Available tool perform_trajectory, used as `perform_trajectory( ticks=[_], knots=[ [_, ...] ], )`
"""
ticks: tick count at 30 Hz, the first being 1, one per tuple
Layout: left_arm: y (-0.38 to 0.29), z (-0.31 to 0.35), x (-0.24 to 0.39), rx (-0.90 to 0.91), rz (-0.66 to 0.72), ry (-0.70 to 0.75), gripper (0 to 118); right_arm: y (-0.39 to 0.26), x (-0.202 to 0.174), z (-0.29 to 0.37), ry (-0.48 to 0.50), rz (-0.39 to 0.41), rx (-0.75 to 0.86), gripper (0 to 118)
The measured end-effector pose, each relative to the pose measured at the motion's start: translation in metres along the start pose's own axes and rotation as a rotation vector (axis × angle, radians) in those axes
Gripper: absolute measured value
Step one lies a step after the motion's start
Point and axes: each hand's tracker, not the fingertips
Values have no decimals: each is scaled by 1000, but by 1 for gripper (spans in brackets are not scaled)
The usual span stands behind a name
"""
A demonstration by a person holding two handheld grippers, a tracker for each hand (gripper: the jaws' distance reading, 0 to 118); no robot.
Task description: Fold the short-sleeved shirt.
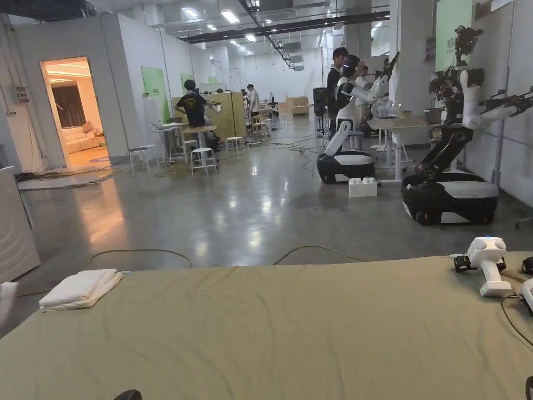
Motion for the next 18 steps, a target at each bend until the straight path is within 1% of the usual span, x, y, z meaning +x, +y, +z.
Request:
perform_trajectory(
  ticks=[2,6,7,8,9,11,12,13,14,15,17,18],
  knots=[
    [0,0,-2,-3,14,0,0,0,-2,2,-2,7,-2,0],
    [0,4,-12,0,10,23,0,0,0,2,12,-16,-4,0],
    [0,5,-14,5,9,24,0,0,-2,2,6,-15,-6,0],
    [1,7,-14,10,6,20,0,0,0,-1,-25,-10,-5,0],
    [1,7,-14,13,7,15,0,0,1,-1,-26,-12,-7,0],
    [0,6,-24,15,12,32,0,0,4,-2,-1,-45,-18,0],
    [-1,4,-32,-5,63,51,0,-1,4,-2,4,-58,-22,0],
    [-2,0,-44,-38,116,75,5,-2,4,-1,10,-63,-28,0],
    [-5,-3,-59,-77,152,87,21,-3,5,0,15,-62,-33,0],
    [-10,-6,-74,-112,161,105,39,-5,4,1,16,-55,-40,0],
    [-26,-15,-100,-206,141,191,76,-16,0,3,12,-34,-68,0],
    [-36,-17,-111,-221,126,235,81,-22,-2,4,17,-32,-98,0]
  ],
)
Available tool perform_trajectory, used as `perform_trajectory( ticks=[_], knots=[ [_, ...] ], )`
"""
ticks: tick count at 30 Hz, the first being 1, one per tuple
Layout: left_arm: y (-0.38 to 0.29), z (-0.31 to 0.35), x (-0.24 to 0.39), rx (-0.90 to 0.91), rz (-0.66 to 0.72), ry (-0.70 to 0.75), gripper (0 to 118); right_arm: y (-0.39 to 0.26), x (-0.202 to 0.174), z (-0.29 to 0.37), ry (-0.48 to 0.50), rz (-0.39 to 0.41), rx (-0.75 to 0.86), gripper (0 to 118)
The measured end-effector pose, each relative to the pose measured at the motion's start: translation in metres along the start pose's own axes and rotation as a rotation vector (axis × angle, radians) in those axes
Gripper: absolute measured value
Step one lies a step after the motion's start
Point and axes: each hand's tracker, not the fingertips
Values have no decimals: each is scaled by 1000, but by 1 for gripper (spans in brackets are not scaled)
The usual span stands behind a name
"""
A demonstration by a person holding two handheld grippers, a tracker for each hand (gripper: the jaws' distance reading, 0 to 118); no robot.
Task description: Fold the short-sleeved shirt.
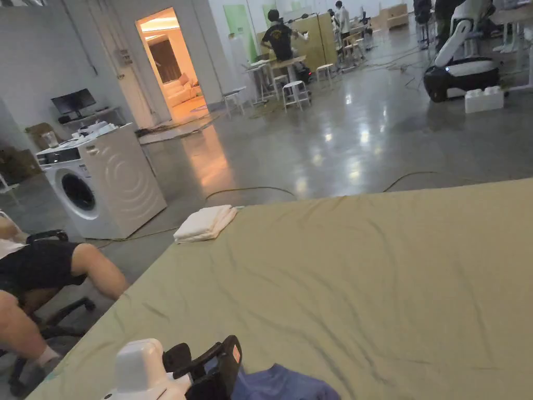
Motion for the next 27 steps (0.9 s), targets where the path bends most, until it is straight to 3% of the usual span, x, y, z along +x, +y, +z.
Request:
perform_trajectory(
  ticks=[5,8,14,18,19,21,22,23,24,27],
  knots=[
    [-49,-59,-64,-209,8,28,92,-39,-14,-12,34,4,-176,0],
    [-79,-110,-89,-344,-29,121,93,-51,-23,-21,67,-20,-250,0],
    [-118,-199,-130,-536,69,105,93,-57,-42,-42,91,58,-302,0],
    [-131,-231,-142,-577,74,135,91,-55,-53,-57,147,38,-307,0],
    [-134,-235,-147,-595,107,130,88,-54,-57,-63,159,27,-314,0],
    [-139,-237,-148,-609,74,214,60,-53,-65,-72,179,15,-324,0],
    [-139,-234,-148,-578,56,207,42,-55,-68,-76,189,14,-328,0],
    [-139,-233,-151,-567,72,193,12,-56,-71,-79,195,22,-331,0],
    [-140,-237,-154,-581,81,215,4,-57,-74,-81,194,32,-335,0],
    [-141,-241,-163,-604,147,191,3,-59,-79,-81,207,31,-346,0]
  ],
)
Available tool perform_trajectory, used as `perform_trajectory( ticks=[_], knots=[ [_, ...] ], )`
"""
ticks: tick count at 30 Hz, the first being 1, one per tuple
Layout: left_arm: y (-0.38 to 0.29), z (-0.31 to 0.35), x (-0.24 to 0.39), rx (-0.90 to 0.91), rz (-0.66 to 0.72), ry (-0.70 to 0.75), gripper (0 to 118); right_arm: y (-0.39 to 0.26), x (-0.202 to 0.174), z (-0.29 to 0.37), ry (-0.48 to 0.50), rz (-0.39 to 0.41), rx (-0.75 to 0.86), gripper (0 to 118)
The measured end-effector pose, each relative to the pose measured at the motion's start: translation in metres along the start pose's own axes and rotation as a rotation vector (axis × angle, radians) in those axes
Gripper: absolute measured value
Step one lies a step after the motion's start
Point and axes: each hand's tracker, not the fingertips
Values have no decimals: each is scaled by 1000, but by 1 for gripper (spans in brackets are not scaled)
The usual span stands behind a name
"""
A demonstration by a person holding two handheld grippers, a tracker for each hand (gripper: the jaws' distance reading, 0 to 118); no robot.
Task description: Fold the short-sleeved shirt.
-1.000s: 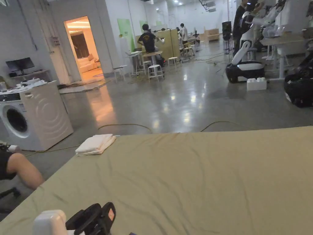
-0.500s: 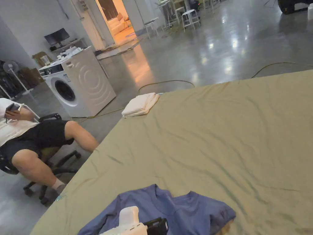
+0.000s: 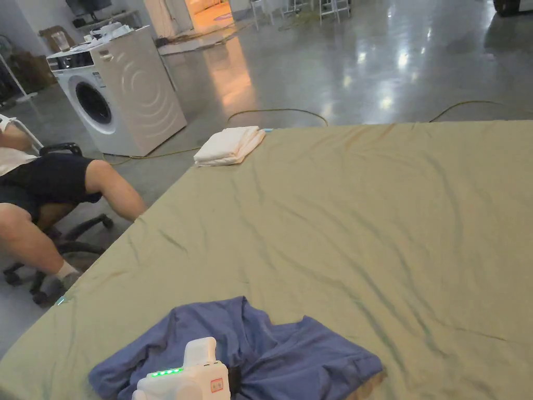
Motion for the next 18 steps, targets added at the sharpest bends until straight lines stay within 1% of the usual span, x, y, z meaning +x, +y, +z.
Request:
perform_trajectory(
  ticks=[3,4,6,7,9,10,12,15,18],
  knots=[
    [8,8,2,-16,13,-5,2,-2,-2,10,19,-6,13,0],
    [10,19,4,17,35,-37,2,-3,-1,15,23,-6,13,0],
    [19,48,9,101,150,-195,2,-6,3,23,24,3,18,0],
    [25,62,15,139,183,-251,1,-9,7,30,24,4,20,0],
    [36,81,37,162,138,-256,1,-12,15,40,20,-12,19,0],
    [43,92,54,185,84,-283,1,-14,19,47,13,-26,27,0],
    [51,108,85,198,55,-382,1,-18,28,63,-11,-60,51,0],
    [58,123,154,230,-5,-510,1,-23,42,86,-63,-103,80,0],
    [49,125,240,231,-138,-619,1,-29,56,111,-121,-127,102,0]
  ],
)
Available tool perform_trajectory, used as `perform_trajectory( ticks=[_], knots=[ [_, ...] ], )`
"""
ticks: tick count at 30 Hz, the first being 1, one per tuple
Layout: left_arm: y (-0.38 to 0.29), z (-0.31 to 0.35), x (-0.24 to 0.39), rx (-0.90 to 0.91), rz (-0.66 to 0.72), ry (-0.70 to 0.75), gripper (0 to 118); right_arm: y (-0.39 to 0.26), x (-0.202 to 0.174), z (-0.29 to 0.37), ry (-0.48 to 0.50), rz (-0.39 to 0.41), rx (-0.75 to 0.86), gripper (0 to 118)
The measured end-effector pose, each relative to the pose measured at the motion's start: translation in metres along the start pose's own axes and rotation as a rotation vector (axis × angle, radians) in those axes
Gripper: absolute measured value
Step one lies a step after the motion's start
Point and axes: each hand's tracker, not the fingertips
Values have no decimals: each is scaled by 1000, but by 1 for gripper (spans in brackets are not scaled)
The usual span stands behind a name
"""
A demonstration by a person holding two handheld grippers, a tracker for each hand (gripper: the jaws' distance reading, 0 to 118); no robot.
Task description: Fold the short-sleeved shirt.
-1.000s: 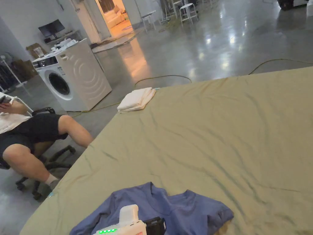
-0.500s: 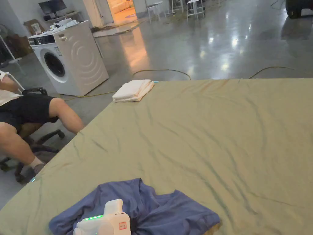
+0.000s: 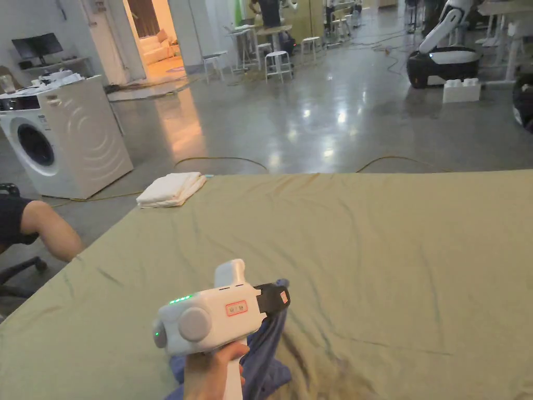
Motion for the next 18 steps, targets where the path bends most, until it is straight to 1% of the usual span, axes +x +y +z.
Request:
perform_trajectory(
  ticks=[4,6,8,10,12,14,16,17,18],
  knots=[
    [-47,-76,98,-125,-36,-203,1,-5,20,29,-81,-11,6,0],
    [-87,-107,147,-211,-83,-269,1,-6,27,40,-114,-25,10,0],
    [-139,-133,196,-341,-140,-347,1,-10,37,50,-138,-54,8,0],
    [-187,-149,233,-431,-189,-402,1,-14,45,57,-158,-76,6,0],
    [-228,-157,261,-512,-218,-431,1,-17,49,64,-178,-78,0,0],
    [-263,-160,283,-557,-222,-437,1,-22,52,69,-195,-68,-8,0],
    [-284,-156,296,-571,-276,-444,1,-26,54,70,-211,-61,-24,0],
    [-290,-155,299,-558,-291,-426,5,-28,54,69,-219,-56,-30,0],
    [-290,-154,297,-544,-306,-409,20,-29,54,69,-222,-51,-32,0]
  ],
)
